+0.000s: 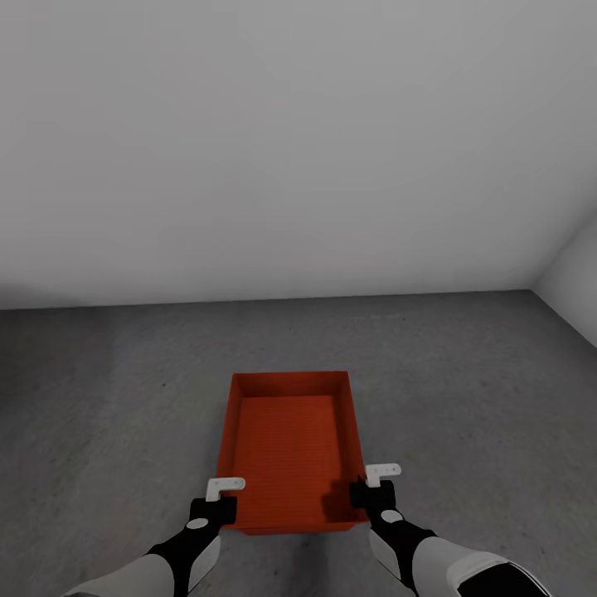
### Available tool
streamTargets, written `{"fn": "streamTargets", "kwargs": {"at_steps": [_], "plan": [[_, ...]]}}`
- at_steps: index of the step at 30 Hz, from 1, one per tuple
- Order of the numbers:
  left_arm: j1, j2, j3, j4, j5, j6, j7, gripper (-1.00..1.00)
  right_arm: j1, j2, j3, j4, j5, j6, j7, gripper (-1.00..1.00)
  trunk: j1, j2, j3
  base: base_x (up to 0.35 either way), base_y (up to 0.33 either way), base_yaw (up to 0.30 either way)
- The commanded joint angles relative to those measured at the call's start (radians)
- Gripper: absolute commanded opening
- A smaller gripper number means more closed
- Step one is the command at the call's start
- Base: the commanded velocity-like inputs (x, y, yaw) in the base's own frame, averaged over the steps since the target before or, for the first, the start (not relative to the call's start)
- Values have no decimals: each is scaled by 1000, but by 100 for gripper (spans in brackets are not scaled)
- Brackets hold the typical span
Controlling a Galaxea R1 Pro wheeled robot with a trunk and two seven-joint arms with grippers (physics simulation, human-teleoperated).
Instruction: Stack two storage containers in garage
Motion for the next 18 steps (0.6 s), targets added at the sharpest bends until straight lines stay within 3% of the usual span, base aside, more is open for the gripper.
{"fn": "streamTargets", "kwargs": {"at_steps": [1,18], "plan": [[-1,-1,10,-2,0,-4,10,-100,-1,16,-33,3,-24,-5,-6,-100,4,-8,-4,0,0,0],[-1,-1,10,-2,0,-4,11,-100,-1,16,-33,3,-24,-5,-5,-100,12,-22,-10,0,0,0]]}}
